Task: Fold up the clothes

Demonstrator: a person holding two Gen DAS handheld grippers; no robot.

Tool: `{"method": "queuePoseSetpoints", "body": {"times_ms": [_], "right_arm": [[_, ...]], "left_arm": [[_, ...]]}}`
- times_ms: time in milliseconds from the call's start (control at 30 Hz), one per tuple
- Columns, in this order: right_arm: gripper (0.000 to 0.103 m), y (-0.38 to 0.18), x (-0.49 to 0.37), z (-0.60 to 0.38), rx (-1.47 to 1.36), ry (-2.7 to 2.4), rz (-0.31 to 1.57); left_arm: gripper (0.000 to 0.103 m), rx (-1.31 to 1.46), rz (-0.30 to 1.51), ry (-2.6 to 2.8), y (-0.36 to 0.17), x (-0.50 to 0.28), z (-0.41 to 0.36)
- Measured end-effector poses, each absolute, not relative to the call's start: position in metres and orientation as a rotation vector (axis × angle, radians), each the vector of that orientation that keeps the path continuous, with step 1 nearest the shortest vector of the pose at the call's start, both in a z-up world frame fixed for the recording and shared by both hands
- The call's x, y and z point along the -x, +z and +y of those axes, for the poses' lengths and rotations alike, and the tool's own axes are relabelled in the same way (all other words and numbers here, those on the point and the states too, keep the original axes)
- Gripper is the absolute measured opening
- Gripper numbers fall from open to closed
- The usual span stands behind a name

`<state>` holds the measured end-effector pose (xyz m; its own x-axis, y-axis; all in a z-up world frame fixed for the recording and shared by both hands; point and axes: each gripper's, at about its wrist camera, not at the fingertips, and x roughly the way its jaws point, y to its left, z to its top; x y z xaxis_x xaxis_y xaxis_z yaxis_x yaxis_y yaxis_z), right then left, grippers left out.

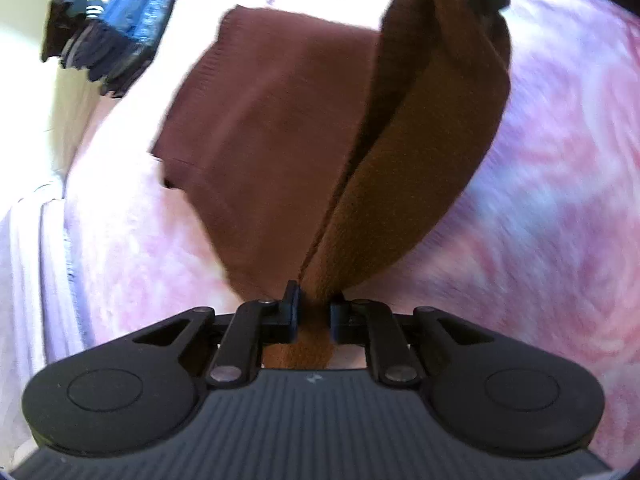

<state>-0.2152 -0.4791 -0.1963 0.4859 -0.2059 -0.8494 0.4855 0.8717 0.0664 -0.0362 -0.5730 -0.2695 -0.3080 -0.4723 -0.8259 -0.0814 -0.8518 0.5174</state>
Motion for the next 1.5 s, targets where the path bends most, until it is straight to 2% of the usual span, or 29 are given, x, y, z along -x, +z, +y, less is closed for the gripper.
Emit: {"method": "queuePoseSetpoints", "body": {"times_ms": [300, 467, 700, 933, 1000, 1033, 1067, 1133, 1167, 1367, 1500], "right_arm": [[0.012, -0.141, 0.301, -0.569, -0.538, -0.562, 0.785], [0.012, -0.142, 0.355, -0.645, -0.683, -0.575, 0.697], [0.012, -0.173, 0.426, -0.739, -0.854, -0.67, 0.648], [0.012, -0.217, 0.462, -0.773, -0.99, -0.758, 0.631], [0.013, -0.223, 0.468, -0.777, -1.004, -0.808, 0.627], [0.013, -0.226, 0.471, -0.779, -1.011, -0.833, 0.625], [0.014, -0.229, 0.475, -0.78, -1.017, -0.858, 0.623], [0.041, -0.232, 0.481, -0.781, -1.03, -0.922, 0.617], [0.045, -0.229, 0.485, -0.777, -1.044, -0.945, 0.604], [0.048, -0.215, 0.492, -0.748, -1.152, -0.944, 0.502], [0.048, -0.224, 0.476, -0.745, -1.232, -0.904, 0.438]], "left_arm": [[0.011, -1.71, -0.65, -2.268, -0.199, 0.115, -0.649], [0.011, -1.747, -0.533, -2.295, -0.191, 0.179, -0.714], [0.011, -1.822, -0.441, -2.38, -0.224, 0.265, -0.791], [0.012, -1.932, -0.387, -2.427, -0.269, 0.296, -0.82], [0.018, -1.914, -0.338, -2.406, -0.279, 0.298, -0.83], [0.026, -1.899, -0.308, -2.387, -0.281, 0.296, -0.835], [0.032, -1.881, -0.275, -2.363, -0.282, 0.294, -0.839], [0.033, -1.83, -0.201, -2.337, -0.277, 0.285, -0.846], [0.033, -1.798, -0.157, -2.328, -0.272, 0.279, -0.85], [0.033, -1.616, 0.134, -2.251, -0.247, 0.238, -0.863], [0.033, -1.5, 0.367, -2.198, -0.254, 0.217, -0.874]]}}
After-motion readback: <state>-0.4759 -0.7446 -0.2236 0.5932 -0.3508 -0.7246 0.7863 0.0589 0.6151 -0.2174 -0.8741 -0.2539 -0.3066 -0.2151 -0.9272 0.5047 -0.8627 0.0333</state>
